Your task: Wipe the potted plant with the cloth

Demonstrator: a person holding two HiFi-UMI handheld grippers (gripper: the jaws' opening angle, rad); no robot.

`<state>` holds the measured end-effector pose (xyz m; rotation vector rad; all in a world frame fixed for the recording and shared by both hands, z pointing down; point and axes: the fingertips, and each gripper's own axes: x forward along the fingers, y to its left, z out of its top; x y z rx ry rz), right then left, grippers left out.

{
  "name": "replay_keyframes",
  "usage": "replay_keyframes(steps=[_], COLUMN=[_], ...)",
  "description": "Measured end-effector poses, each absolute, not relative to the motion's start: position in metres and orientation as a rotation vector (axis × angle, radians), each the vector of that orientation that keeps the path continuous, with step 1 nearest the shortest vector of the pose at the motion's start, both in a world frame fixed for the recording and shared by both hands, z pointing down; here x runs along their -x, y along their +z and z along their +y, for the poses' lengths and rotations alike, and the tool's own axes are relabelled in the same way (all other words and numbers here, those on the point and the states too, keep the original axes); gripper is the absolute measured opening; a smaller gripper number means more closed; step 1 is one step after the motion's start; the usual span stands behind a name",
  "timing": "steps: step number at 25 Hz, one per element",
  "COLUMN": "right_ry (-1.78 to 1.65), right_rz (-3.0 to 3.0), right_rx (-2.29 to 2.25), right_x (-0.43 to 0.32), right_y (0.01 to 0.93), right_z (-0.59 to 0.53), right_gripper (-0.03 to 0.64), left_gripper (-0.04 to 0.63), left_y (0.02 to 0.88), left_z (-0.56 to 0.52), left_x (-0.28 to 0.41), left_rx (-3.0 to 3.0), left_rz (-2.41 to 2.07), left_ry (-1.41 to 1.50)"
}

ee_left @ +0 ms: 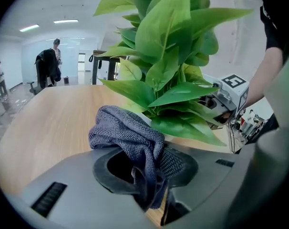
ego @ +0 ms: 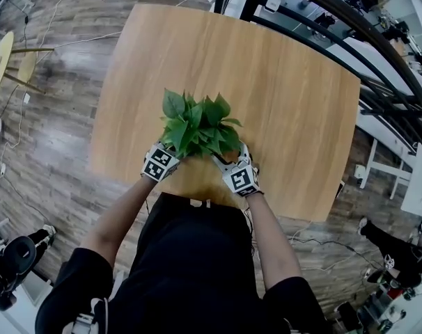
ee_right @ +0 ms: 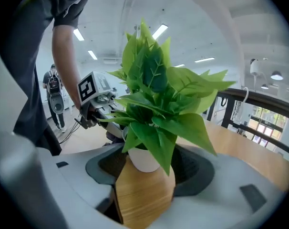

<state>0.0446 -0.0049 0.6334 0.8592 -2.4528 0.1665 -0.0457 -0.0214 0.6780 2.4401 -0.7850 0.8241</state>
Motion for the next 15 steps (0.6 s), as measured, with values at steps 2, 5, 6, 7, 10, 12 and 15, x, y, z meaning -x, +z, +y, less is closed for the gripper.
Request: replay_keyframes(steps=[2, 5, 6, 7, 10, 12, 15], right_ry=[0.145, 0.165, 0.170, 0.173, 0.180, 0.179, 0.180], right_rz=[-2.471, -2.480, -2.478, -2.474, -2.465, -2.461, -2.466], right_rx=[-0.809, -0.827, -0.839, -0.849, -0.863, -0.866, -0.860], right_x=[-0.037, -0.035, -0.035, -0.036, -0.036, -0.036, -0.033], right_y=[0.632, 0.631, 0.630, 0.630, 0.633, 0.633, 0.632], right_z=[-0.010, -0.013, -0.013, -0.012, -0.011, -0.011, -0.013], right_gripper=[0.270, 0.270, 0.270, 0.270, 0.270, 0.270, 0.270], left_gripper=[0.133, 0.132, 0.132, 0.133, 0.132, 0.132, 0.133], left_y=[0.677, 0.674, 0.672, 0.671, 0.668, 0.667, 0.670], left_z=[-0.024, -0.021, -0.017, -0.013, 0.005, 0.017, 0.019], left_x=[0.044, 0.041, 0.039, 0.037, 0.028, 0.021, 0.020], left_rx=[-2.447, -2.441, -2.433, -2.422, -2.395, -2.396, -2.393], left_rz=[-0.790, -0.799, -0.794, -0.785, -0.743, -0.714, -0.721], left_ry=[0.841, 0.844, 0.837, 0.826, 0.795, 0.783, 0.776])
